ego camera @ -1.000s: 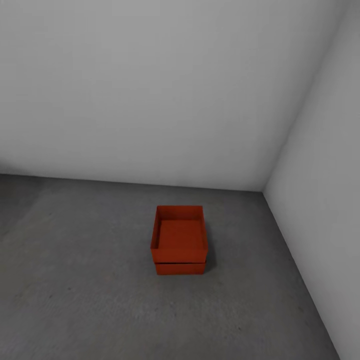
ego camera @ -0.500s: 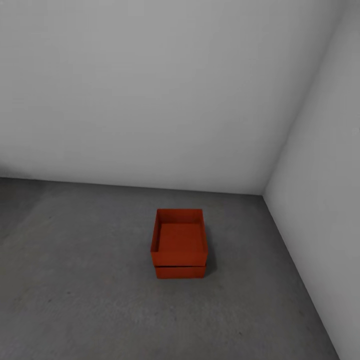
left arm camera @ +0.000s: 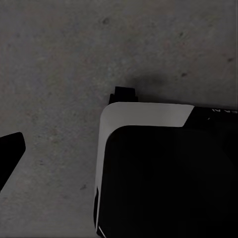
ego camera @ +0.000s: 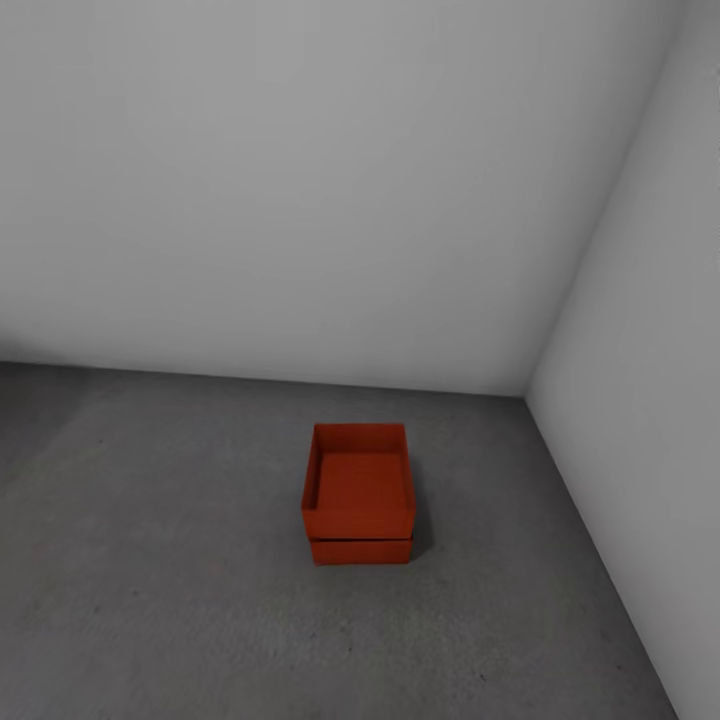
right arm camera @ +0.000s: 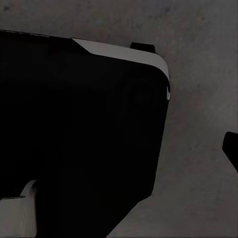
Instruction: Move the two storage containers from the living room to the garage. In the garage, place one container on the floor and stack the other container on top of it (either order is fine).
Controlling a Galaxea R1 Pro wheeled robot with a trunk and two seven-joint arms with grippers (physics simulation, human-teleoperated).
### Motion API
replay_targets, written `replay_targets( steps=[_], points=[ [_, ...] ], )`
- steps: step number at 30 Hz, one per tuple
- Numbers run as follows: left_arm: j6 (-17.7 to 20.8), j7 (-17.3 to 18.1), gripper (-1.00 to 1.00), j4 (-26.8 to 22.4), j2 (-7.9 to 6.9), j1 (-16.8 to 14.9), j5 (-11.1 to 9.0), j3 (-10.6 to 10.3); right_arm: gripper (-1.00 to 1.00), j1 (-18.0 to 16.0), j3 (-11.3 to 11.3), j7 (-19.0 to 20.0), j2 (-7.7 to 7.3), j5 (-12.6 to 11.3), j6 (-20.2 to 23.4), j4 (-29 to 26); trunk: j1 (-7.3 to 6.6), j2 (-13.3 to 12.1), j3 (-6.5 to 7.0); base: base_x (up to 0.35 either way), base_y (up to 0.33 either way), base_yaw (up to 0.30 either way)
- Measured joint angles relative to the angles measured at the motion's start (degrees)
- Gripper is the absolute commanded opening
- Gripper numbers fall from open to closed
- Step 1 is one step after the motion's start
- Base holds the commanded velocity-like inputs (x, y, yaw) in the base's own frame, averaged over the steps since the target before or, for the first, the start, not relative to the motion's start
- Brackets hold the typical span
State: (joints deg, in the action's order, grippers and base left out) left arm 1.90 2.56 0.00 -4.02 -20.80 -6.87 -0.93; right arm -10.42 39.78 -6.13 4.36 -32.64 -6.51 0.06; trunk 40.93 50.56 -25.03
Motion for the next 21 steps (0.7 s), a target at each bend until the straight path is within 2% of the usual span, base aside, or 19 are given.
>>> replay_targets(
  steps=[6,21],
  points=[
    [0.0,0.0,1.0,0.0,0.0,0.0,0.0,0.0,1.0,0.0,0.0,2.0,-0.15,0.0,-0.1,0.4,0.0,0.0,0.54,0.0,0.0,0.0],
    [-0.1,0.0,1.0,0.0,0.0,0.8,-0.5,0.0,1.0,0.1,0.0,2.4,-0.08,0.0,-0.1,0.6,0.0,0.0,1.88,0.0,0.0,0.0]
  ],
)
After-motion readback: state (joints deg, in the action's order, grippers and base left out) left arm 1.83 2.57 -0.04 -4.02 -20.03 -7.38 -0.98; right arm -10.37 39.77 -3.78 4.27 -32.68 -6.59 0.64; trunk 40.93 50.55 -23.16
